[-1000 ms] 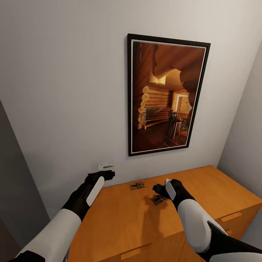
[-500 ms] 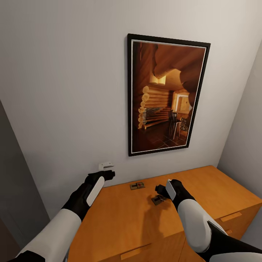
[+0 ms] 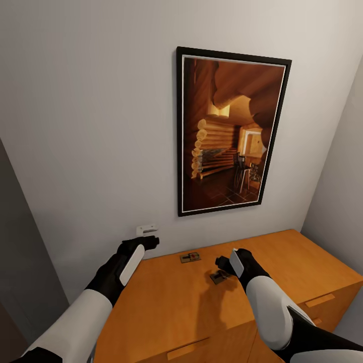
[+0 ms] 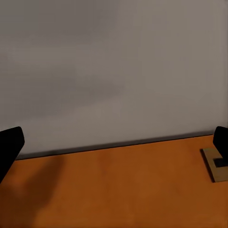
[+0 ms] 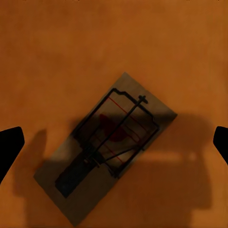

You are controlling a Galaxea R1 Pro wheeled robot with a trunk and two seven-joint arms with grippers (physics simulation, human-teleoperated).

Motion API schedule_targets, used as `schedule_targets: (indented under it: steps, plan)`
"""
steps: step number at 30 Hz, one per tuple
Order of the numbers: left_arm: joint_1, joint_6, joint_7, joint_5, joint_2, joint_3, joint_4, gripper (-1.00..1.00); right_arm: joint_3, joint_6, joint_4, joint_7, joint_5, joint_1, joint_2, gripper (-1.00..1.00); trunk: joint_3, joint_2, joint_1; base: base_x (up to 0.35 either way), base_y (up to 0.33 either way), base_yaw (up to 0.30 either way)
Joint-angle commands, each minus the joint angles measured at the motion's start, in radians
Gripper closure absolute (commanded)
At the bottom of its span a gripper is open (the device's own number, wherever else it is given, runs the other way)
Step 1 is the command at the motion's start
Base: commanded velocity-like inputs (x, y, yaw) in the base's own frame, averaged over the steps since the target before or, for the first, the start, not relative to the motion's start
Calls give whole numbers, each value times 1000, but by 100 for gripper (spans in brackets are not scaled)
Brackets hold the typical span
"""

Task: Take the four mousetraps from the cabinet in the bathroom and place them on the bathroom floor. Make sure all four end up on the same floor surface, and ensure that at least two of them are either under or directly next to the same bathroom sink.

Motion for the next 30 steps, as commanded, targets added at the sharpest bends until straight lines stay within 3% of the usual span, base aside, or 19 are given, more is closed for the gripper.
schedule_targets:
  steps: [1,30]
  plan:
    - [0,1,9,11,1,-3,-1,-100,-7,4,-2,2,10,-1,1,-100,-1,-1,0,0,0,0]
    - [0,0,9,11,0,-3,-1,-100,-7,-22,1,-3,8,-1,1,-100,-1,-1,0,0,0,0]
